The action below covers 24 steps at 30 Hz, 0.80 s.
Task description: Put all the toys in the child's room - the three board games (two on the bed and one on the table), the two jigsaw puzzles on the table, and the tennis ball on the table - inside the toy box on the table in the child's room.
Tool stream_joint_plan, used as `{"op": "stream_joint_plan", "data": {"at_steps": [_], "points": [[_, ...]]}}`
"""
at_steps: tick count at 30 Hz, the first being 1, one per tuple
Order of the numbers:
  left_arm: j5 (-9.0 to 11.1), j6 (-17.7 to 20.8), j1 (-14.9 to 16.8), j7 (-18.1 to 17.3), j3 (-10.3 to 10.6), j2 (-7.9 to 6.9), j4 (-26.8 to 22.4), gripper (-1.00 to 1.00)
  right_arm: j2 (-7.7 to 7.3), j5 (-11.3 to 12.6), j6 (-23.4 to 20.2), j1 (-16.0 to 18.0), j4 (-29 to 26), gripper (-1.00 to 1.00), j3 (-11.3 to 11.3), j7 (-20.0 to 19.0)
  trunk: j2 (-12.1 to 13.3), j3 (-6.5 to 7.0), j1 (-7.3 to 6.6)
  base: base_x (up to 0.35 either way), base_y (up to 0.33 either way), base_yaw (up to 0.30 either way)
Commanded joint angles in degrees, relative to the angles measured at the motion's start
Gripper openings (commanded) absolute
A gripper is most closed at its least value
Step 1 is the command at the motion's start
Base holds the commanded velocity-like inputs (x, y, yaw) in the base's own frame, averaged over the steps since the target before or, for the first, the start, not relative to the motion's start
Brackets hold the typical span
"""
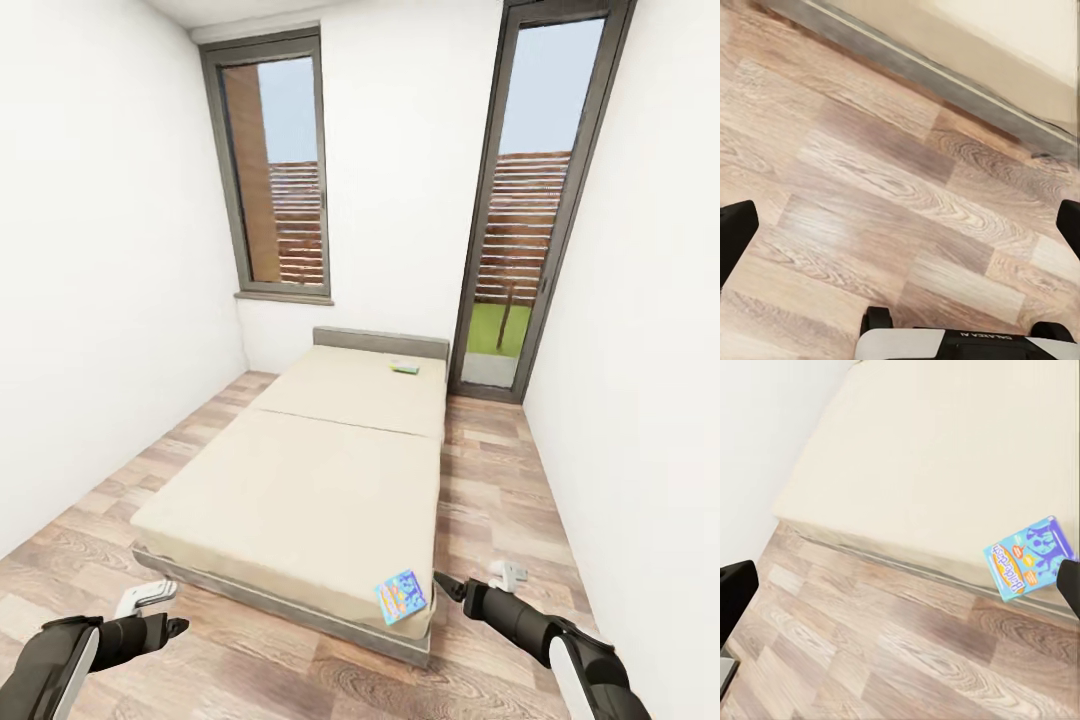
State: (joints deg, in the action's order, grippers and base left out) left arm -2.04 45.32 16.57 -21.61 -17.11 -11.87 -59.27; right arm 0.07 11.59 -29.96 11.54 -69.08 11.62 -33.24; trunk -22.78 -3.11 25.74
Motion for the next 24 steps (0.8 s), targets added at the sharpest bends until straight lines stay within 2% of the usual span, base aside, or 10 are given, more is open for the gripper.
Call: {"op": "stream_joint_plan", "data": {"at_steps": [1,24], "points": [[-0.2,0.3,0.0,-0.4,-0.1,0.01,-0.1,1.00,0.02,0.4,-0.5,0.1,0.0,1.00,0.1,-0.1,-0.1,-0.13,0.04,0.000,0.124,-0.279],[-0.2,0.2,0.0,-0.4,-0.1,0.00,-0.1,1.00,0.02,0.4,-0.4,0.1,0.4,1.00,0.1,-0.1,-0.1,-0.13,0.04,0.000,0.024,-0.279]]}}
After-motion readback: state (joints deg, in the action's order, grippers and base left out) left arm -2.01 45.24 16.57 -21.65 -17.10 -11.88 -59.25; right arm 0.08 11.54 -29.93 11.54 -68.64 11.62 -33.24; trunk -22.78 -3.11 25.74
